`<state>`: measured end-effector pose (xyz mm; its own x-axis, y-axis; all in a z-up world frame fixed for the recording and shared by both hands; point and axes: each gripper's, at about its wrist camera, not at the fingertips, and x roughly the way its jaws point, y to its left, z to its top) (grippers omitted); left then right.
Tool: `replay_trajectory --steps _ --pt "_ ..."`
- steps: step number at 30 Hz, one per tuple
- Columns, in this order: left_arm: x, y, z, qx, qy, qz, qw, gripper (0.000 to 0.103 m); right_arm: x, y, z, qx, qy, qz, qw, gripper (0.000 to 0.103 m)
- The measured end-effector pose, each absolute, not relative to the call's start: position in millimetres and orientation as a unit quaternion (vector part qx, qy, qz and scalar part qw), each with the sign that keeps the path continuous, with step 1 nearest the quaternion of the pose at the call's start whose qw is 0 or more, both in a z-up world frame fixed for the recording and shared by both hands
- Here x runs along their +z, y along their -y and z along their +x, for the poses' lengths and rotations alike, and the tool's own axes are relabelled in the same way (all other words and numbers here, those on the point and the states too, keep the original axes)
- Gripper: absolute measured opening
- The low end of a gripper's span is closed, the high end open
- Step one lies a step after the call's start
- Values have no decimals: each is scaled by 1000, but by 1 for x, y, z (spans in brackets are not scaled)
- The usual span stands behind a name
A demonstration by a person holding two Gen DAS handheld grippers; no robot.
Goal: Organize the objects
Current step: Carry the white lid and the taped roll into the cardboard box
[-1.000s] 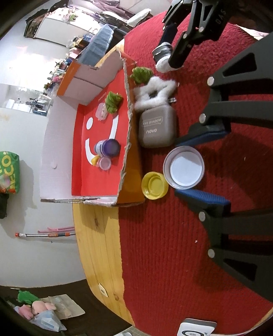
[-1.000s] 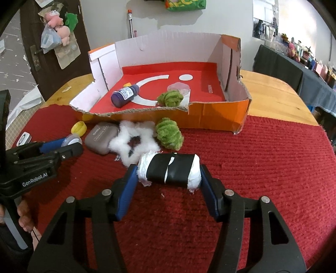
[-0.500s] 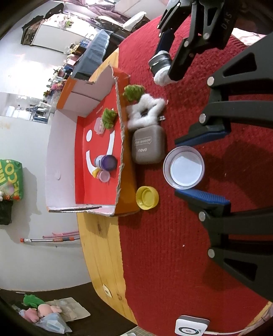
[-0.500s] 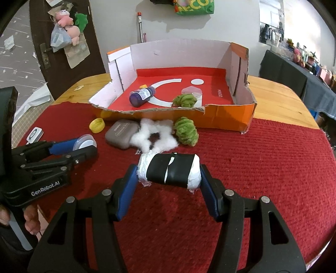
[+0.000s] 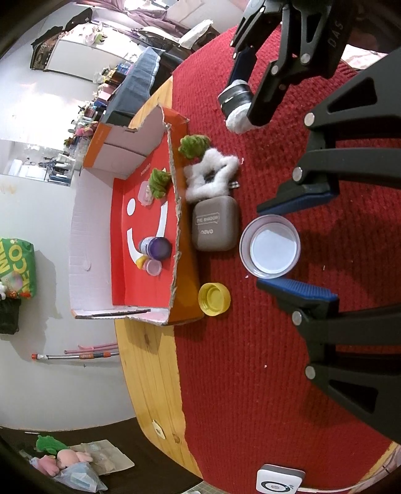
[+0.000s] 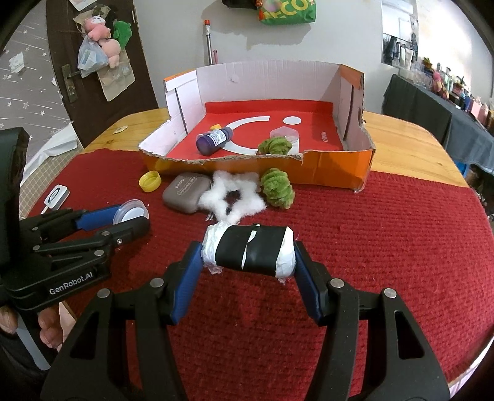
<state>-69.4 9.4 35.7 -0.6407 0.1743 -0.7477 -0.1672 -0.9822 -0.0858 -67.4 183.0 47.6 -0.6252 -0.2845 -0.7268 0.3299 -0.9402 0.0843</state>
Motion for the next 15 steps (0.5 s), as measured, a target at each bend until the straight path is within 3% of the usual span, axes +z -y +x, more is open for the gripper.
replay_trajectory --steps 15 --pt "70 -17 -92 916 0 -388 102 43 81 -181 -85 -909 -38 374 180 56"
